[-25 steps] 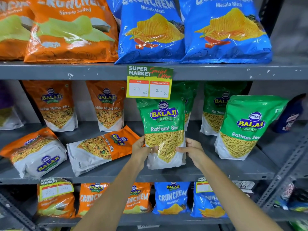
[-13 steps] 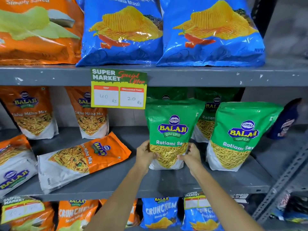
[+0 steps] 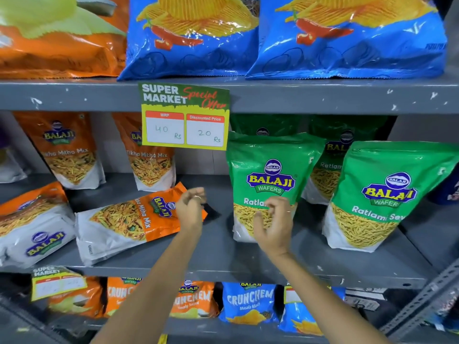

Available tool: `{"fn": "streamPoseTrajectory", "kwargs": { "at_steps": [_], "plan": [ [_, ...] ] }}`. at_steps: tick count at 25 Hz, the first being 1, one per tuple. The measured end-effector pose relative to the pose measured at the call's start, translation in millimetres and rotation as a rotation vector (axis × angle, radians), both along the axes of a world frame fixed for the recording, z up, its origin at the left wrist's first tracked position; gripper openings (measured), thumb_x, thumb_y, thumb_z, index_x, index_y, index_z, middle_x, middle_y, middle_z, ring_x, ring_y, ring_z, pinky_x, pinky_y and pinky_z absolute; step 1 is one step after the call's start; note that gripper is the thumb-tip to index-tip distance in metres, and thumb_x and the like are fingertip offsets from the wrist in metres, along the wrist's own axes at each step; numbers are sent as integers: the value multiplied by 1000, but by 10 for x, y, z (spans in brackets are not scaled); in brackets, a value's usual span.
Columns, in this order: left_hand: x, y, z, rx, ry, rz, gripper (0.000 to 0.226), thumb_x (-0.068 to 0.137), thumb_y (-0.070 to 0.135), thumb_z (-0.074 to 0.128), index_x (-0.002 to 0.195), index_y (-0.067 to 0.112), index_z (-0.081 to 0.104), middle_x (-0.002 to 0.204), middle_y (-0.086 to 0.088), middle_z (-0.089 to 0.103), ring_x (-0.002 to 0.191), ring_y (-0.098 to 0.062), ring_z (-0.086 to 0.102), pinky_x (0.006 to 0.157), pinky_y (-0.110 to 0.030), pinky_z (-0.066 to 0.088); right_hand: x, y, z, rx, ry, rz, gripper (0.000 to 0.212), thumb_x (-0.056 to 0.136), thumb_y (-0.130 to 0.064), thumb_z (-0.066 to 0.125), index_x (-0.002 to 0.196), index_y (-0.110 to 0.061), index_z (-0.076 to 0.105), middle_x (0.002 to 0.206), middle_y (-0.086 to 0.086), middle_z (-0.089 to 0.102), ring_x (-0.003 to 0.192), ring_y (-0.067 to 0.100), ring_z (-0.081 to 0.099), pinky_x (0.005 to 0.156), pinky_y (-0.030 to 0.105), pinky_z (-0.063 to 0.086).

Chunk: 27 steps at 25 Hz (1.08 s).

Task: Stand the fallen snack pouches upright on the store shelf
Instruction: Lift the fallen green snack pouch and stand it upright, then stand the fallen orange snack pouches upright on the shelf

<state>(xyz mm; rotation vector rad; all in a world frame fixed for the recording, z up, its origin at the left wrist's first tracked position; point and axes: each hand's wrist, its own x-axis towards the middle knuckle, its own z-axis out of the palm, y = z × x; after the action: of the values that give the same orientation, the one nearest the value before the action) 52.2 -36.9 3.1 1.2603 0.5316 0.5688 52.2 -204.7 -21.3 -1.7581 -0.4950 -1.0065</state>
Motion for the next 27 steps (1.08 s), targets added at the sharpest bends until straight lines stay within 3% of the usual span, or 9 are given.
{"fn": "streamPoseTrajectory", "kwargs": {
  "at_steps": [2,5,10,13,15,19,22,25,27],
  "plan": [
    [-21,363,66,121,49,74,28,77,-10,43,80,7,65,82,-8,63,76,-20,58,71,-30,47,-53,270,-11,-68,8,82,16,70,-12,50,85,-13,45,74,1,45,70,1,34,65,12,29],
    [-127,966,134,405,188,154,24,78,-5,49,88,2,68,87,-10,65,66,-17,57,58,-23,44,-97,672,-106,-151,112,167,13,71,-9,54,84,-8,52,74,9,57,68,2,39,64,14,33],
    [-259,1942,165,831,392,36,22,77,0,56,95,2,68,96,-17,70,87,-30,63,74,-33,48,-131,1305,-195,-268,347,280,8,74,-12,58,82,-10,58,79,2,65,70,9,54,62,22,45],
    [-186,2343,153,904,475,-117,23,79,2,60,100,-3,67,110,-22,68,104,-36,60,88,-38,48,-203,1660,-209,-356,493,331,11,80,-20,59,80,-9,62,82,4,70,77,16,63,69,32,51],
    [-108,2561,104,918,555,-254,26,81,5,61,103,-7,65,116,-24,65,112,-35,56,97,-38,43,-266,1895,-199,-383,604,295,20,82,-28,60,78,-9,65,79,5,71,75,18,63,67,32,49],
    [-39,2852,0,922,687,-521,37,83,10,59,117,-5,58,128,-24,58,119,-37,52,97,-39,42,-342,2223,-195,-486,959,183,49,83,-46,54,64,-2,62,66,11,68,63,27,62,61,34,47],
    [-9,2976,-32,955,606,-772,63,82,23,64,138,9,38,151,-9,33,138,-27,30,115,-38,24,-499,2382,-228,-239,1357,285,45,82,-49,55,81,-4,63,69,9,65,55,23,61,51,27,48],
    [11,3049,-50,832,552,-941,54,79,30,67,130,22,52,146,2,40,135,-20,33,117,-35,21,-624,2471,-244,28,1456,367,45,82,-42,61,108,-4,57,76,8,60,58,21,60,51,25,52],
    [-7,3032,-71,803,543,-922,46,79,26,68,124,22,58,134,4,46,126,-17,39,108,-28,27,-685,2494,-234,191,1494,430,44,81,-35,65,113,-7,54,84,11,62,66,22,64,55,24,56]
  ]
}}
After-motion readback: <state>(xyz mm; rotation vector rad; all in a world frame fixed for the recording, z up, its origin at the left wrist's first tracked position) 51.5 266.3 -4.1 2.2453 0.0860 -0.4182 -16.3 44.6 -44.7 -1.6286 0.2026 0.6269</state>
